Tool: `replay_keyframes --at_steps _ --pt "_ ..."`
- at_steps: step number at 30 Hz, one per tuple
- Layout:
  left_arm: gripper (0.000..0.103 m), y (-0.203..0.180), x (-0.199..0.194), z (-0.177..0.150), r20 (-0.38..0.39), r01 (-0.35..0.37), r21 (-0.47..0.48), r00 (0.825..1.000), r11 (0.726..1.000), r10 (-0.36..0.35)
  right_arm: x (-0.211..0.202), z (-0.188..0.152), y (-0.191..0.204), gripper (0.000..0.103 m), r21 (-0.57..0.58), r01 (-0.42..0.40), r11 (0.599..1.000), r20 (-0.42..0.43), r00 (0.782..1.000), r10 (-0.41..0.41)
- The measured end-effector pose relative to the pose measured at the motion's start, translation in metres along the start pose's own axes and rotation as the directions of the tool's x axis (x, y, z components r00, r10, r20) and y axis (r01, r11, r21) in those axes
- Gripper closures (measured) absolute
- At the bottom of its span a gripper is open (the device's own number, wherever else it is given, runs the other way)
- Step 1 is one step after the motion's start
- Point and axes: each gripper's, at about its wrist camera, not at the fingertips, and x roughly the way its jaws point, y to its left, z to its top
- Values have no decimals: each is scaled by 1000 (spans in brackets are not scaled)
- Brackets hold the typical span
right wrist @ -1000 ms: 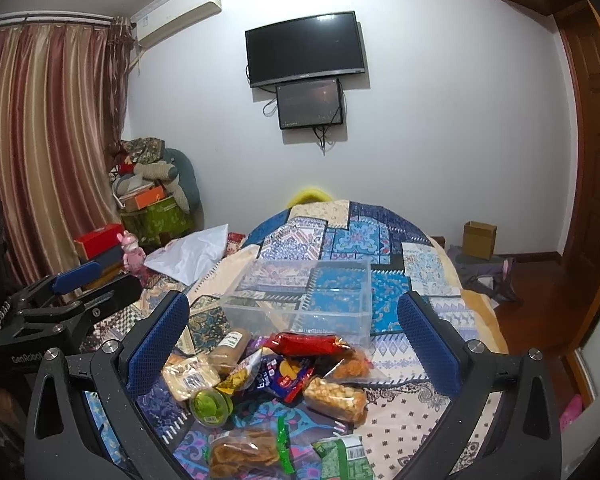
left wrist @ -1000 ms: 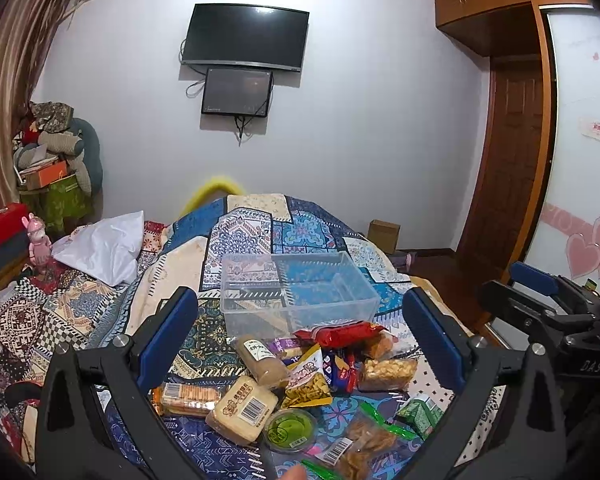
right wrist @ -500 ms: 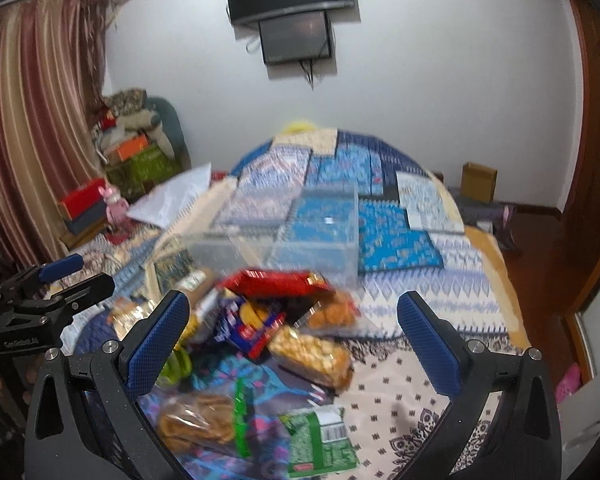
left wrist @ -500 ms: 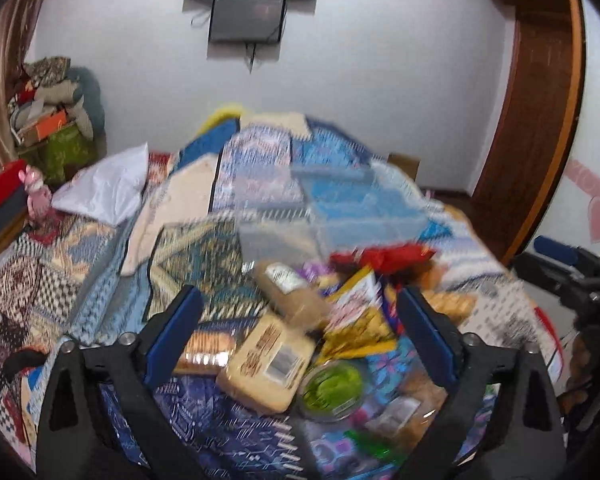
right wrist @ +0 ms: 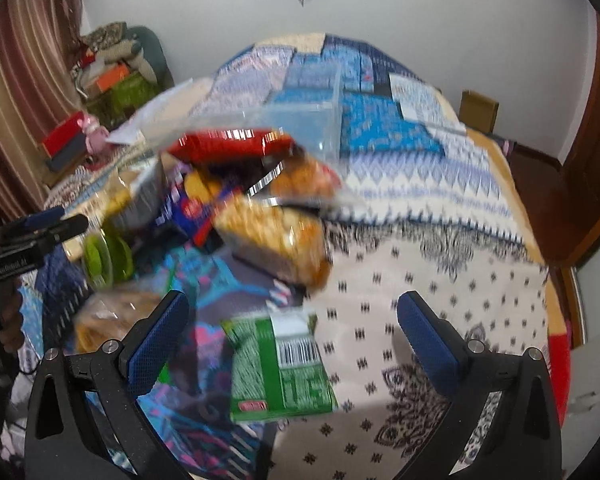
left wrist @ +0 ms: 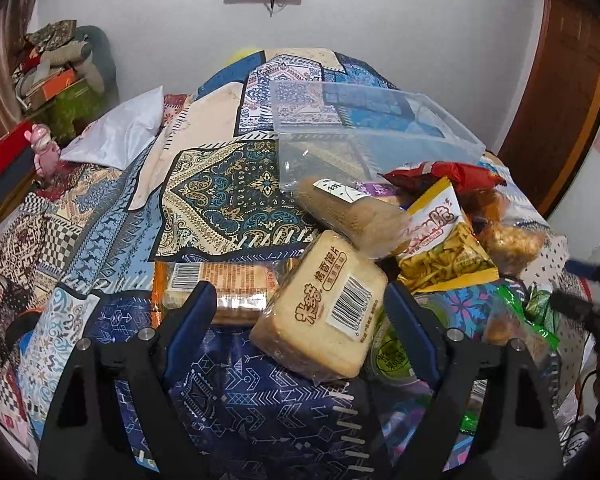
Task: Organize snacks
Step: 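Grasp the cream biscuit block with the left tool while the right grasps the chip bag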
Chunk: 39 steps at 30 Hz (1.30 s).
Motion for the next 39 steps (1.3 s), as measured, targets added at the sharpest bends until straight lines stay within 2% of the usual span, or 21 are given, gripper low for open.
replay_keyframes --at_steps 6,10,12,15,17,18,20,23,27,29,32,37,39 --pt "16 4 10 6 -27 62 -41 998 997 -63 15 -13 -2 0 28 -27 999 -91 995 29" --pt "16 -2 27 11 -67 36 -20 997 999 -37 18 -18 4 0 0 -35 999 -107 994 35" --pt "17 -2 33 10 -83 27 -25 996 999 -29 18 -21 7 5 -23 -16 1000 -108 994 14" --pt "24 -5 32 7 -66 33 -7 997 999 -34 18 -22 8 21 -41 6 999 -102 995 -10" --pt "34 -7 29 5 -60 54 -2 997 999 -54 17 -22 6 38 -45 22 999 -95 995 -26" --pt "35 -8 28 4 -57 53 4 997 999 -52 17 -22 5 41 -41 21 999 -92 995 -25" --pt "39 -8 25 2 -51 58 13 997 998 -57 15 -20 1 58 -25 12 1000 -89 996 -14" --pt "51 -6 20 2 -44 85 26 995 996 -84 14 -17 -5 61 9 -8 1000 -81 997 9" --pt "60 1 14 4 -43 111 9 993 994 -110 9 -15 -6 62 32 -14 999 -63 998 16" --pt "73 3 11 7 -37 108 3 994 994 -107 3 -11 -7 62 41 -15 999 -42 999 17" --pt "85 6 4 10 -26 111 -11 993 994 -112 -7 -5 -8 62 47 -18 999 -2 1000 18" --pt "84 9 3 7 -66 95 -21 993 995 -97 -17 5 -9 62 55 -32 998 35 999 30" --pt "72 9 4 0 -94 100 -24 990 995 -102 -18 6 -10 62 61 -44 997 40 998 42"
